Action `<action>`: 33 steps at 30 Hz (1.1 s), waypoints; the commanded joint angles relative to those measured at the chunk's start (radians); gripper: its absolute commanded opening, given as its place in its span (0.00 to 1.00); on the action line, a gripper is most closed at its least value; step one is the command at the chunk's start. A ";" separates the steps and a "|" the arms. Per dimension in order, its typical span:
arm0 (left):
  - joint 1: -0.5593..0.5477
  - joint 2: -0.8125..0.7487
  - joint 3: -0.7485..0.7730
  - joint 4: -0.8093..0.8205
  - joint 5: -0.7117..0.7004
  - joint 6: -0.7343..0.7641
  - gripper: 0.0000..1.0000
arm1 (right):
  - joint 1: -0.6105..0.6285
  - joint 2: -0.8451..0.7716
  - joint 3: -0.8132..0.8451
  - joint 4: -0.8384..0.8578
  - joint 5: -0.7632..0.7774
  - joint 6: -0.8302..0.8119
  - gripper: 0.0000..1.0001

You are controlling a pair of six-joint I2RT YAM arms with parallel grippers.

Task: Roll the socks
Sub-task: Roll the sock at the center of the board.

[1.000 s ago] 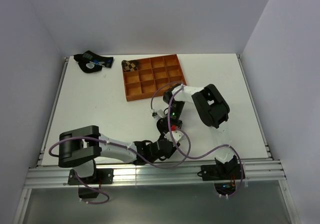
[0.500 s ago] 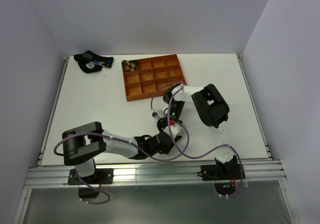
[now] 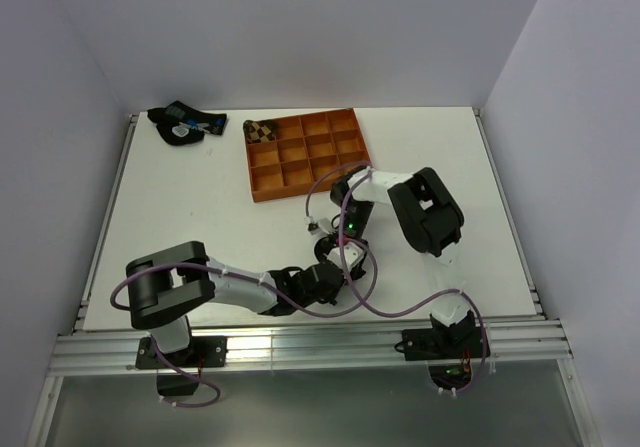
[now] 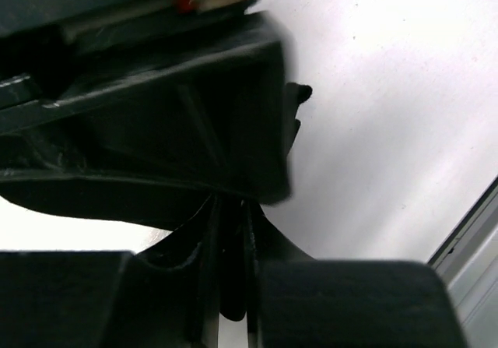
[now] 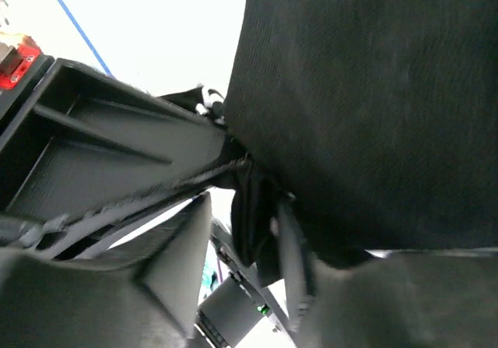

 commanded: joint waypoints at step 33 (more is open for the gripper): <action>0.433 0.032 0.084 -0.169 1.104 -0.590 0.00 | -0.282 -0.899 -0.535 0.667 0.097 -0.060 0.59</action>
